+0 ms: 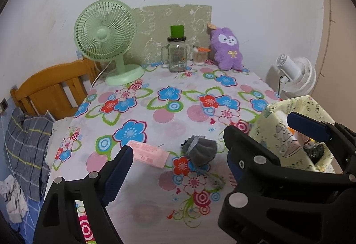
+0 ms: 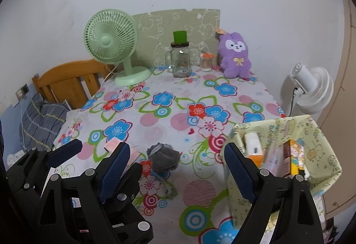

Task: Organize soft objects
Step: 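Withdraw both tools from the box toward the grey sock and pink packet, then grasp the grey sock bundle with the right gripper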

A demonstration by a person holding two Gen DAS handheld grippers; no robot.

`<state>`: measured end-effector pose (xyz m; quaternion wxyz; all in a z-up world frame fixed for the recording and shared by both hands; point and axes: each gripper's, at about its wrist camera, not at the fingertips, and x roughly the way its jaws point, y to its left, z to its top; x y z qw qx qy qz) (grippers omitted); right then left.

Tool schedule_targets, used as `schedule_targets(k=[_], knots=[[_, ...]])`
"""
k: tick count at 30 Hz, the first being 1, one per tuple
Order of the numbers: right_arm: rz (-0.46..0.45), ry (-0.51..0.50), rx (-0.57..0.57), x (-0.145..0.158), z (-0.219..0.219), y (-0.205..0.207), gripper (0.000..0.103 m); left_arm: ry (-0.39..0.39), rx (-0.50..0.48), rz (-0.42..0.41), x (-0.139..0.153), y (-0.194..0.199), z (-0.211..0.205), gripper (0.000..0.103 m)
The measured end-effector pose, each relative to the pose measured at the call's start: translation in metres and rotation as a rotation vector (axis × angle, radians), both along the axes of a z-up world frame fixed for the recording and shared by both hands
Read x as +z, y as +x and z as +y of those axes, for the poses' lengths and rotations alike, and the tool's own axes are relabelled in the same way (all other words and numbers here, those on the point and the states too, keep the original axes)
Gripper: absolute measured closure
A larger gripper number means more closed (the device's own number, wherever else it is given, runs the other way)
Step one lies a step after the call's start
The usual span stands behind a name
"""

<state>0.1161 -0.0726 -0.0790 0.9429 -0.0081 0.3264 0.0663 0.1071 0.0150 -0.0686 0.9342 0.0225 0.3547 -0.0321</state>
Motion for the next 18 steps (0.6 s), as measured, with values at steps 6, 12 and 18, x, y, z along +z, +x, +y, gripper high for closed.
schedule_targets(k=[6, 12, 18], knots=[[0.029, 0.002, 0.027, -0.012, 0.011, 0.013, 0.015, 0.009, 0.026, 0.030, -0.011, 0.008, 0.011, 0.015], [0.062, -0.001, 0.041, -0.023, 0.020, 0.025, 0.017, 0.006, 0.043, 0.062, -0.021, 0.018, 0.020, 0.016], [0.114, 0.008, 0.037, -0.038, 0.025, 0.037, 0.017, -0.003, 0.055, 0.105, -0.036, 0.029, 0.026, 0.016]])
